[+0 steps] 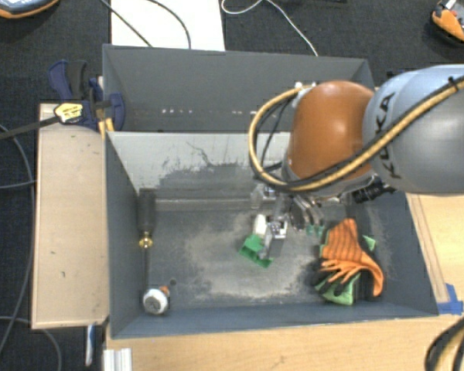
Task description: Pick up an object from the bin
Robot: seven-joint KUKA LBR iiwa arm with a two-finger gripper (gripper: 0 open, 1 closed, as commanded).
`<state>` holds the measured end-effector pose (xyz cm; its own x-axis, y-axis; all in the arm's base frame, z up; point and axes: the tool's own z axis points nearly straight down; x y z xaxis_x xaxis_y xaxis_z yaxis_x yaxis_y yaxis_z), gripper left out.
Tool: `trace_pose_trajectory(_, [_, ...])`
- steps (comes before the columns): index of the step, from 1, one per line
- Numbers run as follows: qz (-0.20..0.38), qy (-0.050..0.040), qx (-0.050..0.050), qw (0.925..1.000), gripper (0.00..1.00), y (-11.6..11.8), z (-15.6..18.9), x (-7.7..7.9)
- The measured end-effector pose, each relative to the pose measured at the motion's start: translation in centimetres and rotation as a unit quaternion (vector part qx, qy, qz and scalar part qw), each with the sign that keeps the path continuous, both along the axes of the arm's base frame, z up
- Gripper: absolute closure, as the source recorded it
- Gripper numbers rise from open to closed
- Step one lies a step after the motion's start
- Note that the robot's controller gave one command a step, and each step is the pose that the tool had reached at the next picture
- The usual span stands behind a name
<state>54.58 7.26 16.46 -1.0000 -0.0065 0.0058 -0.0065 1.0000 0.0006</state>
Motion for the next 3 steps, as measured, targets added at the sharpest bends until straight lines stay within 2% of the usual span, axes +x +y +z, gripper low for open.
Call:
trace_pose_trajectory(1, [-0.001, -0.0042, 0.000, 1.0000, 0.00, 0.0, 0.4, 0.2])
trace_pose_trajectory(2, [0.016, -0.0036, 0.001, 0.9999, 0.00, -3.6, -8.8, 1.3])
trace_pose_trajectory(3, [-0.075, -0.0077, 0.002, 0.9971, 1.00, -5.6, -8.8, -0.6])
